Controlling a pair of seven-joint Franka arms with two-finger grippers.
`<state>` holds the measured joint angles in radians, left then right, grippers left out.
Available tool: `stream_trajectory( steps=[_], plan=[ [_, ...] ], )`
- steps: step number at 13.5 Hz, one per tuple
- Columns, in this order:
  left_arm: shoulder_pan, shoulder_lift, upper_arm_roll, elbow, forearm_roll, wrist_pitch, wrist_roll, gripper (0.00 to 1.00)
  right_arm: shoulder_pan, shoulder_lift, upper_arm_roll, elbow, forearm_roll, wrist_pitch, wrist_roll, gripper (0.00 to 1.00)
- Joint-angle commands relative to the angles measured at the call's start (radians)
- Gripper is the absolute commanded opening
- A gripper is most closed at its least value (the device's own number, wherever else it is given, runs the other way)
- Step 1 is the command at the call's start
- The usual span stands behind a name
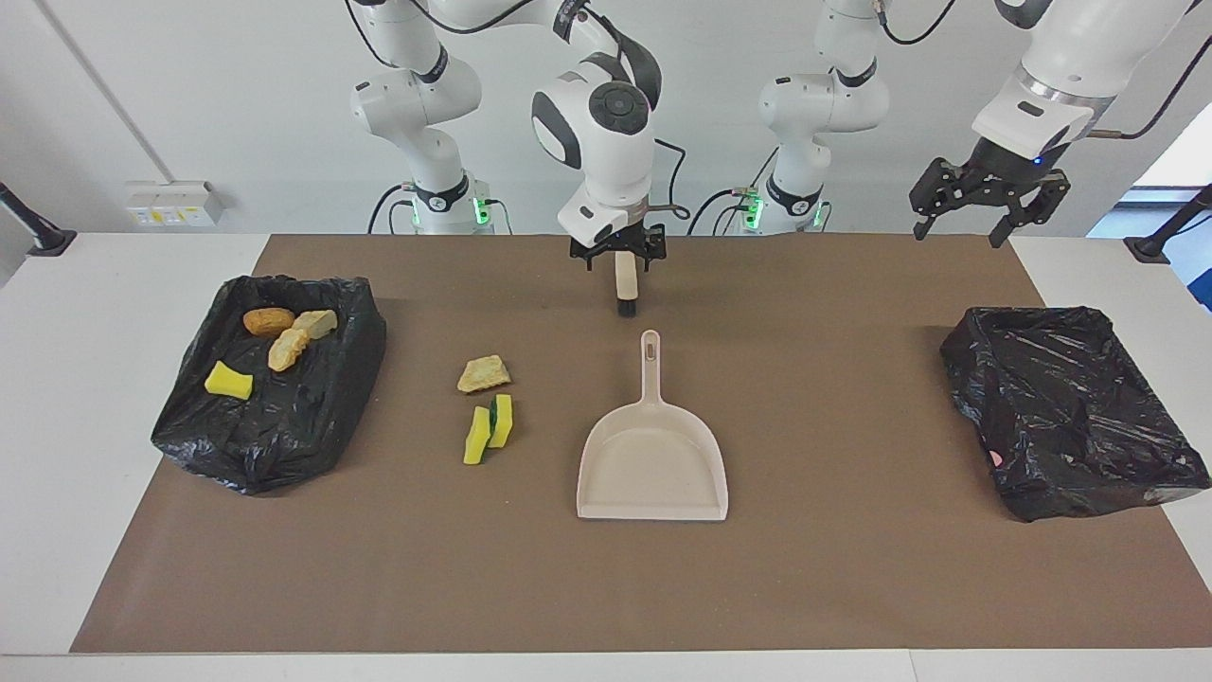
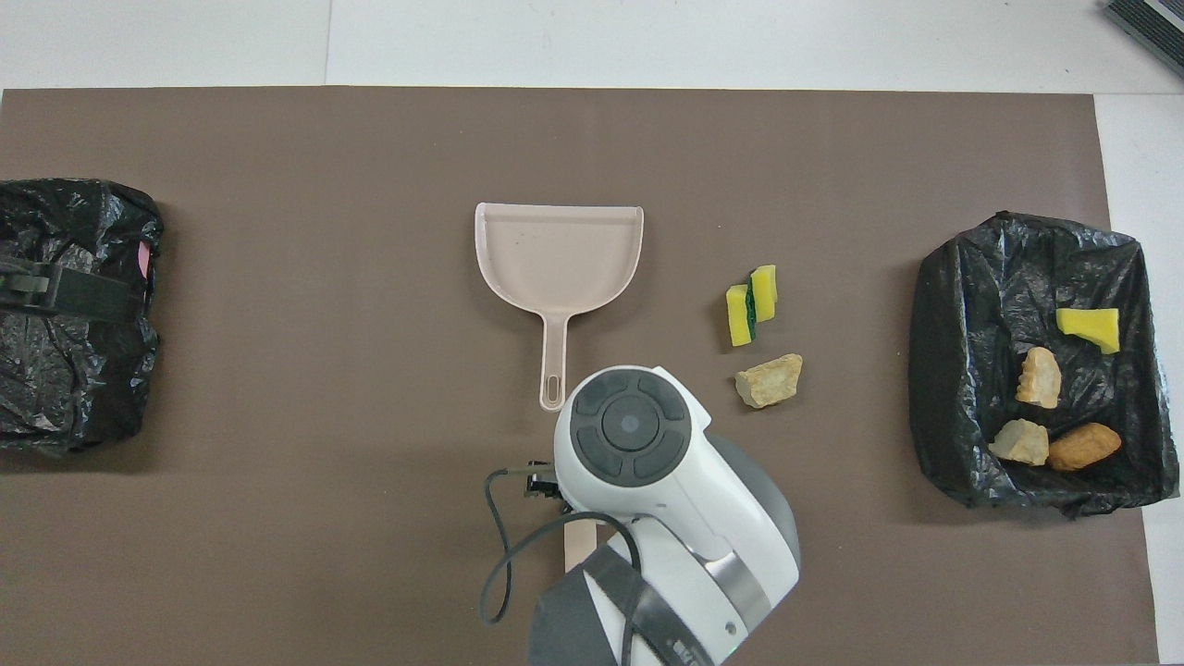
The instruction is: Sweep and dump trash in bin
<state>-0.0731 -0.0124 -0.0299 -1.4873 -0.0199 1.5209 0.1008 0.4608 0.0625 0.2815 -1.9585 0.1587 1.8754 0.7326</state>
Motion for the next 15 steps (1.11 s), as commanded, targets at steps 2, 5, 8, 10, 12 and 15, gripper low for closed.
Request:
stream_trajectory(
  steps=[2, 5, 8, 10, 12, 15],
  plan=[
    [-0.017, 0.046, -0.062, -0.011, 0.006, 0.097, -0.006, 1.0, 0.068, -0.197, 0.001, -0.282, 0.12, 0.114, 0.04, 1.0],
    [-0.02, 0.101, -0.142, -0.024, 0.006, 0.175, -0.077, 1.0, 0.148, -0.208, 0.001, -0.379, 0.148, 0.201, 0.088, 1.0],
    [-0.025, 0.175, -0.252, -0.106, 0.014, 0.33, -0.189, 1.0, 0.199, -0.208, 0.001, -0.454, 0.157, 0.286, 0.108, 1.0],
    [-0.066, 0.196, -0.271, -0.155, 0.018, 0.393, -0.227, 1.0, 0.234, -0.21, 0.001, -0.49, 0.206, 0.327, 0.11, 1.0],
    [-0.12, 0.265, -0.275, -0.154, 0.062, 0.424, -0.298, 1.0, 0.243, -0.228, 0.002, -0.511, 0.226, 0.329, 0.128, 1.0],
    [-0.163, 0.342, -0.321, -0.157, 0.133, 0.502, -0.423, 1.0, 0.294, -0.266, 0.002, -0.566, 0.272, 0.332, 0.129, 1.0]
  ],
)
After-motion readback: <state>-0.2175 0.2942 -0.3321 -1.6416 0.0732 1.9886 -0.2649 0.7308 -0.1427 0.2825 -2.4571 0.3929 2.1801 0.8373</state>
